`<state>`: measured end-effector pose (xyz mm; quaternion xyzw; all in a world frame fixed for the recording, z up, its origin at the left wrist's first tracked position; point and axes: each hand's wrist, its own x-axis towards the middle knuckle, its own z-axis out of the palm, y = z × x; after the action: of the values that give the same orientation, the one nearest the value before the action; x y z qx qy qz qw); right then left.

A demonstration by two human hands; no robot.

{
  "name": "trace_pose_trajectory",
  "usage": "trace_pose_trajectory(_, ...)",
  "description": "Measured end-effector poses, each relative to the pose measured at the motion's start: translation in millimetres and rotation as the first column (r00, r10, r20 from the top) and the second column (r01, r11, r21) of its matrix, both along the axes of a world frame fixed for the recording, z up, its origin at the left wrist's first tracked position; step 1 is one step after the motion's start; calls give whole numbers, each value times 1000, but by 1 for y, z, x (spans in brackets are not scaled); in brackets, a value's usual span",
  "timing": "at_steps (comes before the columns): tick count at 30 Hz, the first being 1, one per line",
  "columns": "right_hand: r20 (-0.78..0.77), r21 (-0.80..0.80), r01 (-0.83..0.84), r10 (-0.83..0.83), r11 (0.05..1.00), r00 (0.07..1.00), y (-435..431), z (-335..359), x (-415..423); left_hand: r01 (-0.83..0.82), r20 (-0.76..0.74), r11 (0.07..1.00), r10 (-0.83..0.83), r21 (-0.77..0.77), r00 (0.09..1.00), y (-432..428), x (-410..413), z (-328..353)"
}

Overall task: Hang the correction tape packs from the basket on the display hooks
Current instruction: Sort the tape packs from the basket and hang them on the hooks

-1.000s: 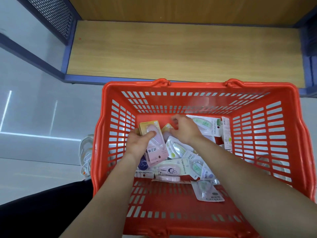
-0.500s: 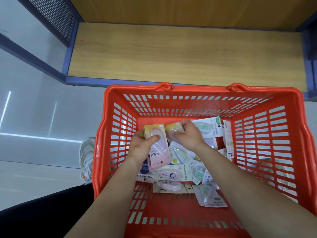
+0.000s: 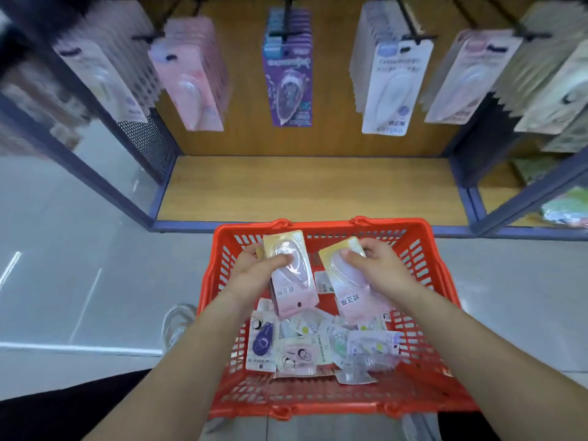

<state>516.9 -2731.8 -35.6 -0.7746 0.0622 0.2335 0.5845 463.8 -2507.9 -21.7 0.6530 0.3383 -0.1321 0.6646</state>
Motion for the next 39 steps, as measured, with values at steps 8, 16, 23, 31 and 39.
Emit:
trace_pose_trajectory(8,70,-16,6,-4,1000,998,-30,102,-45,-44,267,999,40,11,963,-7,-7,128)
trace_pose_trajectory(16,35,201,174,-185,964,982,-24,149,-87,-73,378,997,64,8,924,-40,-32,172)
trace_pose_trajectory(23,-33,299,141,-138,944,990,-31,156,-81,-101,342,991,124,-86,931,-52,-29,169)
trace_pose_trajectory(31,-7,249,175,-179,953,984,-34,143,-68,-84,291,994,101,-68,951,-59,-24,156)
trace_pose_trajectory(39,8,248,312,-324,917,946,-43,148,-59,-14,258,1000,19,-21,966,-61,-24,155)
